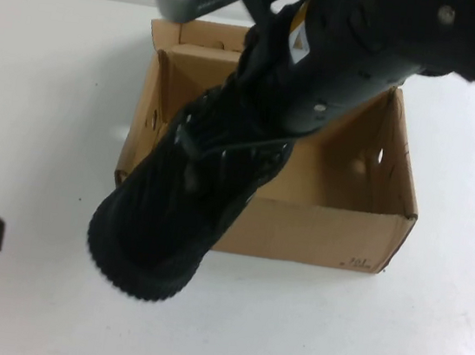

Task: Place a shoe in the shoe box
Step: Hand over the shoe

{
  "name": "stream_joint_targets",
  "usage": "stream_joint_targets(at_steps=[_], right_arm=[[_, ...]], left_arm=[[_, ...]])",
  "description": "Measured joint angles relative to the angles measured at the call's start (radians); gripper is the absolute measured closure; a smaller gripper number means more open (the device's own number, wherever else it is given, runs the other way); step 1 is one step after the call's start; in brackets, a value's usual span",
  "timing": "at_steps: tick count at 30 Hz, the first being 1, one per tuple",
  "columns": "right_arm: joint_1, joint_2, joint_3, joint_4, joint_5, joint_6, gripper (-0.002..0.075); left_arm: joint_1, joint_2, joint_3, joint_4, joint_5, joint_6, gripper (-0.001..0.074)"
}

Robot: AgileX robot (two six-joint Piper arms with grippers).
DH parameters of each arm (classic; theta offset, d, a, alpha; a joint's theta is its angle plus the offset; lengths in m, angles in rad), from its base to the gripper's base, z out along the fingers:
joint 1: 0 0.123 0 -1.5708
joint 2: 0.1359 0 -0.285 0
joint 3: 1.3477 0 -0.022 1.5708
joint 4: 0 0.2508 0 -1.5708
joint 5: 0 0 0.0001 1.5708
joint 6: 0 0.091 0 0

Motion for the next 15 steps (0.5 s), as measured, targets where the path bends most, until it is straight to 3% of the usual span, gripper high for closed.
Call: stream_joint_targets(at_steps=[9, 15], right_arm=[[-0.122, 0.017, -0.023, -0.001, 0.0, -0.123, 0.0727], [-0.13, 0.023, -0.023, 0.008, 0.0, -0.137, 0.0727]], left_arm=[[0.0, 0.126, 0.0, -0.102, 0.002, 0.147, 0.0283], [0.0, 0.169, 0.0, -0.137, 0.007, 0.28, 0.0283]])
